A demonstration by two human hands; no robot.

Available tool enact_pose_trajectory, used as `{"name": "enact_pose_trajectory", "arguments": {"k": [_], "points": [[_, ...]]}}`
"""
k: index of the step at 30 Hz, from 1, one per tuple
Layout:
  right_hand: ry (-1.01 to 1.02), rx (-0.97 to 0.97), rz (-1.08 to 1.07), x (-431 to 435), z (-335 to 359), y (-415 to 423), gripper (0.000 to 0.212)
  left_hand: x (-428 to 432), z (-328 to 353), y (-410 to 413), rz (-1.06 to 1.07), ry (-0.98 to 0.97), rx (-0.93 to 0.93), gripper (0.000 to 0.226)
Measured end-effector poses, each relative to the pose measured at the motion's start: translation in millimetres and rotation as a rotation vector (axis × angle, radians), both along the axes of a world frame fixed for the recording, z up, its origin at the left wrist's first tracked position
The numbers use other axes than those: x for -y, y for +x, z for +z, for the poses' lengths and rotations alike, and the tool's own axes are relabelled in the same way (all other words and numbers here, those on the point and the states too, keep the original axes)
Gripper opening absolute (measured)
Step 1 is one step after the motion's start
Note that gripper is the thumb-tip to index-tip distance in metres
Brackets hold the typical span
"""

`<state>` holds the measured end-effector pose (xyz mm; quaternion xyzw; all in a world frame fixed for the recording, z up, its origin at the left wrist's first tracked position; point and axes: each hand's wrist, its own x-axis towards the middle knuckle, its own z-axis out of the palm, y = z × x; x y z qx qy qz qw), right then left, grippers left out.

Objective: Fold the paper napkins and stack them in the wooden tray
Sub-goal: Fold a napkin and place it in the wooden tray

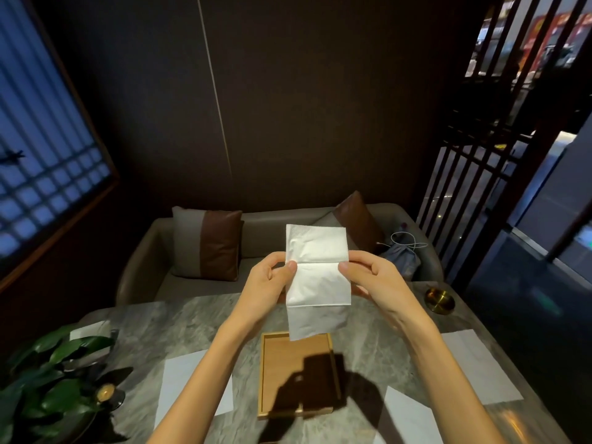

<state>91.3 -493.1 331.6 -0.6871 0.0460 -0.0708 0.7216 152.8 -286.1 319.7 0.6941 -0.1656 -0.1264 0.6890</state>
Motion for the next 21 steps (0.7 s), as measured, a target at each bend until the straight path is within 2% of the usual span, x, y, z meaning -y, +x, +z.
{"name": "enact_pose_trajectory", "arguments": {"k": [5,11,17,21], "points": [[0.000,0.077,-0.069,0.4,2.0,-0.5,0.021,-5.8,2.1,0.9,-0.096,-0.066,0.009,0.021],[-0.056,0.209,-0.078,0.9,6.2,-1.0,0.028,-4.7,4.0,3.6,0.003,-0.094,0.069,0.021],[-0.044,0.210,-0.146,-2.2,3.9,0.0,0.023,0.6,7.2,1.6,-0.017,-0.175,-0.127,0.021],[-0.057,0.213,-0.145,-2.6,1.8,0.3,0.023,-1.4,5.3,-2.2,-0.084,-0.029,-0.066,0.018]]}}
